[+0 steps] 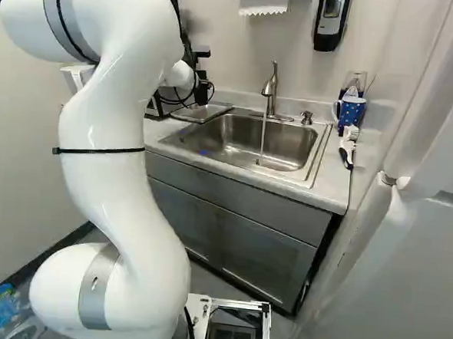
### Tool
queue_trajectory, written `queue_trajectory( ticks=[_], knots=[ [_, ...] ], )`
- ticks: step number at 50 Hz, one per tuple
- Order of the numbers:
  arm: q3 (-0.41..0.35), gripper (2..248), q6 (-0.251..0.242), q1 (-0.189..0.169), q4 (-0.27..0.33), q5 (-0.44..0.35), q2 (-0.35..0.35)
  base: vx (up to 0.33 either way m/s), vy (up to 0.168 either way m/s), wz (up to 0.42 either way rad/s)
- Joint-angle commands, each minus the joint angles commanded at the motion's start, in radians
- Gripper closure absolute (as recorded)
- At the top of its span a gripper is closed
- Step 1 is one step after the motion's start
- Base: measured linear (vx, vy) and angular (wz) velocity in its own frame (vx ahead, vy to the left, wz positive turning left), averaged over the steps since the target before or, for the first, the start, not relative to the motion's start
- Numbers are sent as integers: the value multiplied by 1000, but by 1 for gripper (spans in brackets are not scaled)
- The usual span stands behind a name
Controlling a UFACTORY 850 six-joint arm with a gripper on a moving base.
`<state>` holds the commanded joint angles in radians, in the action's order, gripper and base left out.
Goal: Rinse the cup and place it in the tray
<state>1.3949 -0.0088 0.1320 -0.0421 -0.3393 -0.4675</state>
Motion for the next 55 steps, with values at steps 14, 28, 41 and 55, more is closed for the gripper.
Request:
queue_trajectory(
  ticks=[14,28,41,55],
  knots=[
    [-8,128,0,0,0,0,-18,0,0,0],
    [-12,128,0,0,0,0,-30,0,0,0],
    [-12,56,0,0,0,0,-30,0,0,0],
    [-12,3,0,0,0,0,-30,0,0,0]
  ],
)
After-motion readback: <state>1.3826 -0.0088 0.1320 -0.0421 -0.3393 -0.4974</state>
